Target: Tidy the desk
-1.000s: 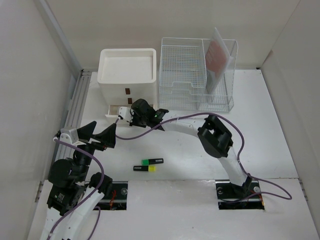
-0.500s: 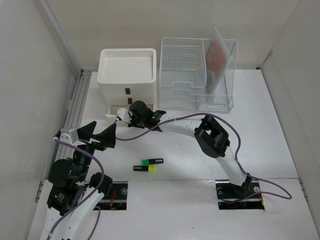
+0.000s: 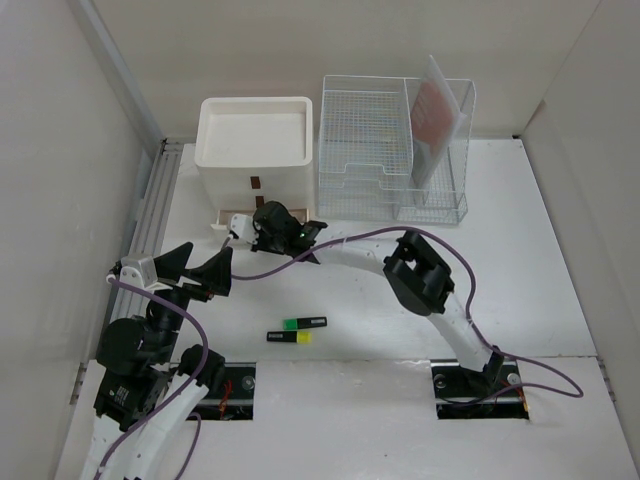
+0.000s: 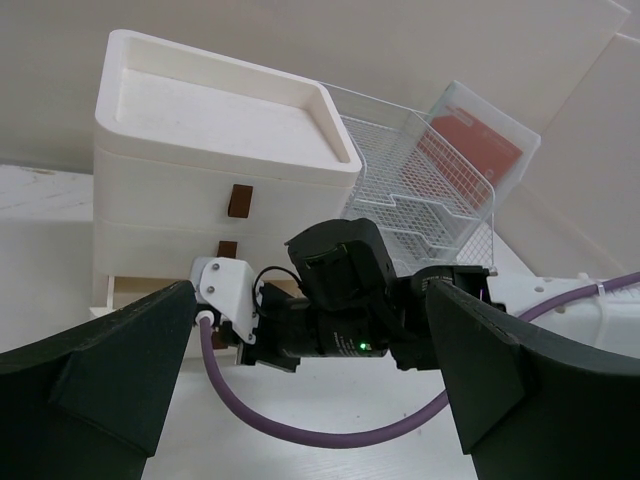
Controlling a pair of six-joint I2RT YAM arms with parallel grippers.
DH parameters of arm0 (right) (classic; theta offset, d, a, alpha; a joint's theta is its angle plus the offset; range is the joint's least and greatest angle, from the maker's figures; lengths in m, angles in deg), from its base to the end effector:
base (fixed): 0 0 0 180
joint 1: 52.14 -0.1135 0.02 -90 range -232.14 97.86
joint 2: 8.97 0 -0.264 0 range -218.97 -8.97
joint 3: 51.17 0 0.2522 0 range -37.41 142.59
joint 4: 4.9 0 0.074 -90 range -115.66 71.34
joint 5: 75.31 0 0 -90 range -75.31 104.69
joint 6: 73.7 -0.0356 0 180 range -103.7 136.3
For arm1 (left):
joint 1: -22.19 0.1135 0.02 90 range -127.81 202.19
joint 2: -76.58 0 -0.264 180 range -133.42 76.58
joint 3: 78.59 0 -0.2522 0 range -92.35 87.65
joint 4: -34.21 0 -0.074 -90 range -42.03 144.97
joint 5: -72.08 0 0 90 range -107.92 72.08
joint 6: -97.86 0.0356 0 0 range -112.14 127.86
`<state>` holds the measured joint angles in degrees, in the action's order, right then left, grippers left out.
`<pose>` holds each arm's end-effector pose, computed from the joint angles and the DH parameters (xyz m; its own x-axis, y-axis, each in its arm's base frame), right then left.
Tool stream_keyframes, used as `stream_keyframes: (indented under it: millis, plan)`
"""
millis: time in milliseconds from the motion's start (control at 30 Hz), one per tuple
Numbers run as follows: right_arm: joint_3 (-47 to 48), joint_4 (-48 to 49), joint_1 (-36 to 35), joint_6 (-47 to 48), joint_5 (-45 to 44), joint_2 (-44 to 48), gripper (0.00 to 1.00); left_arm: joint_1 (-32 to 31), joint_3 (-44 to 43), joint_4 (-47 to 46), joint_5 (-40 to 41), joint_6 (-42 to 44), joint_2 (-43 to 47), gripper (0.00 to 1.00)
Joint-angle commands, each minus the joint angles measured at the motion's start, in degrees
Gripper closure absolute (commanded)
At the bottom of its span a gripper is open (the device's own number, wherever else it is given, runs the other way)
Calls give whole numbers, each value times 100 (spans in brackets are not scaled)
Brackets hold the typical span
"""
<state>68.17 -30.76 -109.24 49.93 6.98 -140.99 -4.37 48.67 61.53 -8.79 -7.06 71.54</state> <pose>0.2909 0.4409 0.1862 0.1474 -0.7825 -0.6050 -0.8327 0.2318 -0.5028 0.0285 -0.0079 0.3612 0.2216 -0.3950 -0.8916 0.3782 0.8775 -0.2947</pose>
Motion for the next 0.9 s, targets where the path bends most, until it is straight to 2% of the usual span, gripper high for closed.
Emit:
stream_keyframes:
  millis: [0, 867]
  plan:
    - [384, 445, 32, 39, -328, -86, 96, -24, 5, -205, 28, -20, 3, 0]
    - [885, 498, 32, 364, -1004, -438, 96, -24, 5, -205, 28, -20, 3, 0]
